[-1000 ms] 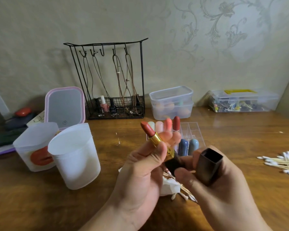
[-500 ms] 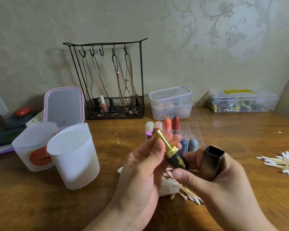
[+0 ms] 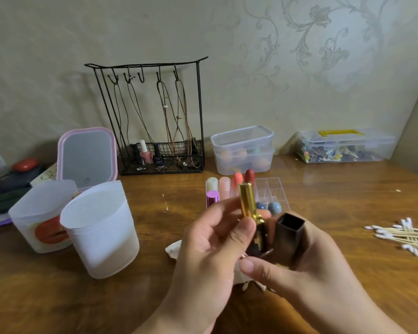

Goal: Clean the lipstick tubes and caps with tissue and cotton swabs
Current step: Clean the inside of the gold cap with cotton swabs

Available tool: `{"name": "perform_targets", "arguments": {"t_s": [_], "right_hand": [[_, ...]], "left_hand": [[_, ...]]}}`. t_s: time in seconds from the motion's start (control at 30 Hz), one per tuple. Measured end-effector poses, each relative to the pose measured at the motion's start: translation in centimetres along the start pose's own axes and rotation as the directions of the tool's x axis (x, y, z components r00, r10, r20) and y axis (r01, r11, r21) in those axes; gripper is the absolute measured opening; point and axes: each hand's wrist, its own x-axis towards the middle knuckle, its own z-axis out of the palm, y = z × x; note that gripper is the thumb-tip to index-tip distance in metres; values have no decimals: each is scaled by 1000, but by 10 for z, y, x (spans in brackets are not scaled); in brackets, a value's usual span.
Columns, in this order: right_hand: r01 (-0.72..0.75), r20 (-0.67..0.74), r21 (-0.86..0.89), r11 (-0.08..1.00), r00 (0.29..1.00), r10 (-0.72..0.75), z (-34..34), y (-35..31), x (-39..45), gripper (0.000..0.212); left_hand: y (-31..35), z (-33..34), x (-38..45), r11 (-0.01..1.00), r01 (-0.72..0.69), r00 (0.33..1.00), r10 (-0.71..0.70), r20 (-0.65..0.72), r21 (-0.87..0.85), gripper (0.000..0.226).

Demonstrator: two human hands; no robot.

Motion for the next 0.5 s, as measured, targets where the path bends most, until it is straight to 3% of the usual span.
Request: {"name": "perform_targets", "arguments": {"t_s": [0.07, 0.17, 0.23, 0.37, 0.5], "right_hand": [[-30, 29, -31, 999, 999, 31, -6, -1, 1, 43], [-106, 71, 23, 994, 992, 104, -15, 0, 4, 20], [-91, 101, -53, 994, 990, 96, -22, 0, 6, 6], [4, 167, -337, 942, 984, 55, -31, -1, 5, 47], [137, 69, -416, 899, 990, -119, -32, 2, 6, 33]], "left_hand": [[4, -5, 3, 999, -32, 998, 34, -54, 37, 33], [9, -8, 7, 993, -37, 999, 40, -25, 113, 36], [11, -8, 8, 992, -4, 999, 10, -46, 130, 42], [10, -9, 8, 991, 44, 996, -33, -87, 129, 41], [10, -10, 9, 985, 52, 995, -37, -91, 167, 36]]}}
